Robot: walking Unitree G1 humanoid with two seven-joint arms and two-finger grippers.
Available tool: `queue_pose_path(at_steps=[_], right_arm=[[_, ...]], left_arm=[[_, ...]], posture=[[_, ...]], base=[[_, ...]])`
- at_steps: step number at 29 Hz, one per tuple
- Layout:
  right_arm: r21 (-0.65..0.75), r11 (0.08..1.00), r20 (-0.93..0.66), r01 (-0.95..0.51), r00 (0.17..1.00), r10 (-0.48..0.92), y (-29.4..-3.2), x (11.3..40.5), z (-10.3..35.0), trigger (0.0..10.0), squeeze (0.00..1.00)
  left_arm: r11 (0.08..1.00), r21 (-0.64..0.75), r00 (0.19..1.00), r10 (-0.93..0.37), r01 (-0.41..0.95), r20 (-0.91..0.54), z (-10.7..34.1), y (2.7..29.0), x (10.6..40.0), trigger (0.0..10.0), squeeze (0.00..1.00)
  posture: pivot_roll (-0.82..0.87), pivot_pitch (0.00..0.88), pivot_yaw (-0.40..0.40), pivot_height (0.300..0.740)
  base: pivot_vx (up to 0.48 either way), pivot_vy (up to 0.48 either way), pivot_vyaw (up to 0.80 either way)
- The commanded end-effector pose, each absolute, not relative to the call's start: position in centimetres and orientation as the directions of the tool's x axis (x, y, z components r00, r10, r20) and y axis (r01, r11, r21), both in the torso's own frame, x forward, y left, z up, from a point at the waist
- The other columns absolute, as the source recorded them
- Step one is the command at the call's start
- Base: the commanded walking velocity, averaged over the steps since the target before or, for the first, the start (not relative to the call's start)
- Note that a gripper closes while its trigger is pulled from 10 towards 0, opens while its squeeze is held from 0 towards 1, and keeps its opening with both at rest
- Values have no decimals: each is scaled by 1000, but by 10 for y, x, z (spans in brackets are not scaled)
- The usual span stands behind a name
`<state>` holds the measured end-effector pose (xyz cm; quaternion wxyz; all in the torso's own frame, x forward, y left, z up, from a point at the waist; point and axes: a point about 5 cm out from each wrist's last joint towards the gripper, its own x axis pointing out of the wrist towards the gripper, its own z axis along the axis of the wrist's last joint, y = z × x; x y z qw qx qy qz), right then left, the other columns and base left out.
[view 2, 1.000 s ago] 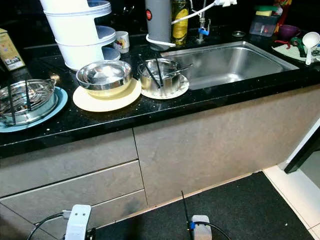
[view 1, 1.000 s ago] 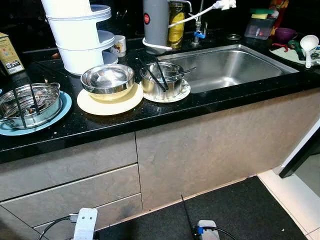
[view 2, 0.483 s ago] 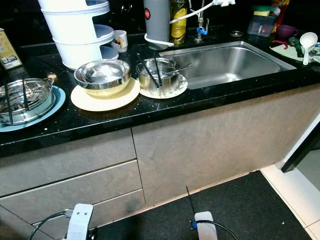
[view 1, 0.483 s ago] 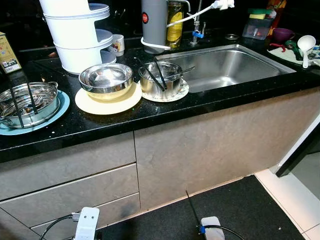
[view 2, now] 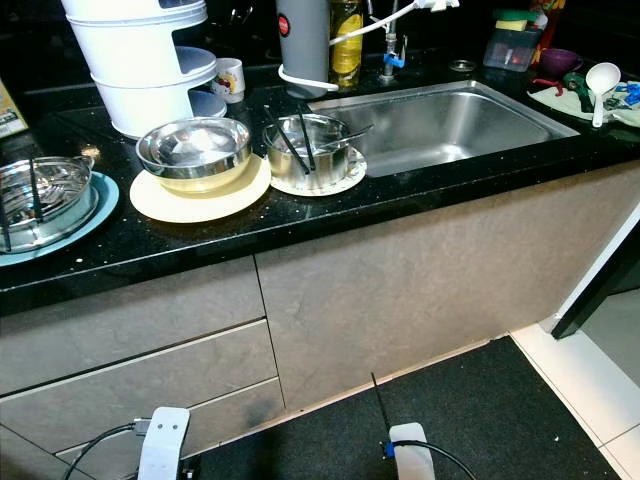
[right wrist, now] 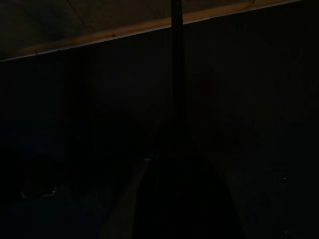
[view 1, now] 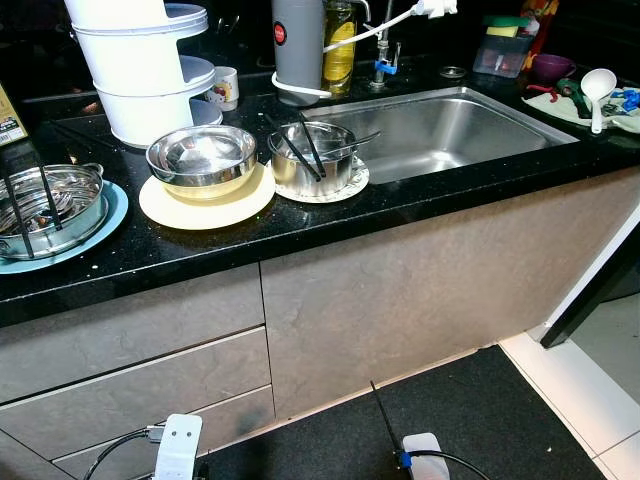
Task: Kitchen organization
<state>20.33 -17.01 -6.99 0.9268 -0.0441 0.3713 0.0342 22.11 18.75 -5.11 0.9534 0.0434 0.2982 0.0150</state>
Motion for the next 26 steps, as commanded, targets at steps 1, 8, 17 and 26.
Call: queue_pose_path(at_steps=[1,8,17,26], right_arm=[[-18,997,-709,-79,704,43,-167,196,-74,10000,0],[25,996,-718,-88,692,79,-161,194,-76,10000,0],[-7,996,-719,-94,693,60,-164,194,-76,10000,0],[-6,994,-729,-112,681,73,-160,193,-77,10000,0]], left_arm=[[996,82,805,30,23,-593,-55,185,216,10000,0],[995,95,793,47,14,-608,-57,187,215,10000,0],[992,120,800,39,41,-599,-57,180,214,10000,0],[993,115,797,71,-2,-600,-57,187,213,10000,0]], posture=[[-69,174,-3,740],[-57,176,-6,740],[-32,175,-26,740],[-17,160,-37,740]], base=[[0,0,0],[0,0,0],[0,0,0],[0,0,0]])
